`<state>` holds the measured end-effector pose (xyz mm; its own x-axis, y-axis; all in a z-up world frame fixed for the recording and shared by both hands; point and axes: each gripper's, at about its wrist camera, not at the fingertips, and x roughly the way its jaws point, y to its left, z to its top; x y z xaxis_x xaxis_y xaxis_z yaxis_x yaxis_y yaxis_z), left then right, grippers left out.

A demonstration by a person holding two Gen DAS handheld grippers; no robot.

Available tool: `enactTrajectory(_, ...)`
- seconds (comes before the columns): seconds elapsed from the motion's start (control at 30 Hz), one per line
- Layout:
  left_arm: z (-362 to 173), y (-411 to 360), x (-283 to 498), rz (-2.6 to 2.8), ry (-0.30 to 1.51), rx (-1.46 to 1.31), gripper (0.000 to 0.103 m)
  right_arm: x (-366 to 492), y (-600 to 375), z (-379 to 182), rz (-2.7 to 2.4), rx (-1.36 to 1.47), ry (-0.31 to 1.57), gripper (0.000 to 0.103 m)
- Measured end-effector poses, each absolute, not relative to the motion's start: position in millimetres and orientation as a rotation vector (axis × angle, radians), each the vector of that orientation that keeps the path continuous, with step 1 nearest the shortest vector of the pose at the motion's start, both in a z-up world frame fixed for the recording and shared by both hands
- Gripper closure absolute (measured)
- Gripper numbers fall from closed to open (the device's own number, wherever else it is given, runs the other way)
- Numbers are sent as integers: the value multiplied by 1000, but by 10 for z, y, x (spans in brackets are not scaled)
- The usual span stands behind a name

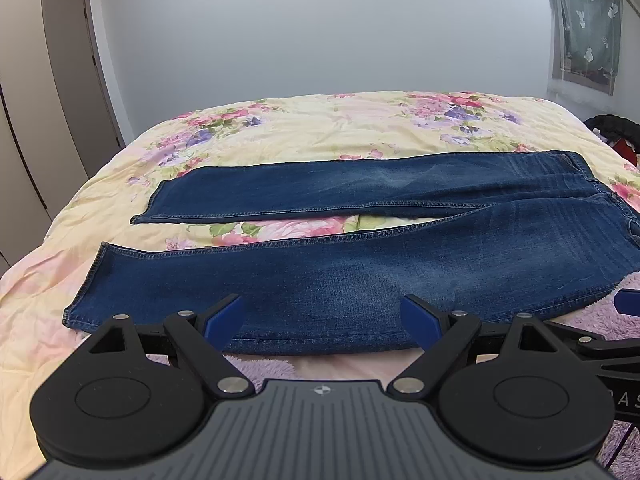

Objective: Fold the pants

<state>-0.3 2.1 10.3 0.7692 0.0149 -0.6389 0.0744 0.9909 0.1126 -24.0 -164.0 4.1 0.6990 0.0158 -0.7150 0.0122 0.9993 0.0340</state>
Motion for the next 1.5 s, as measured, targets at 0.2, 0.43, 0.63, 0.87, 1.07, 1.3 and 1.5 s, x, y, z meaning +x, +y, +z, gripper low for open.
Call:
enactTrajectory(0.2,104,19,-1,-32,696,132,0,-245,-1645,51,-2,39,795,21)
enactTrajectory(0.43,130,65,1,-35,691,146,0,-236,-1688,45,-5,41,795,21)
enactTrajectory(0.63,330,533,149,-11,646,226,0,-169,-2101,132,-33,36,725,21)
enactTrajectory(0.87,420,1307,392,89,644,346,12,15,-3046,219,-124,17,699,21)
enactTrajectory(1.07,295,1758,608,91,699,425,31,264,-3882,251,-160,12,781,22)
enactTrajectory(1.3,4,2112,801,-21,797,569,38,524,-4730,341,-228,-41,871,48)
enactTrajectory(1.5,-436,2315,874,-162,882,773,38,588,-5240,297,-294,-240,928,65)
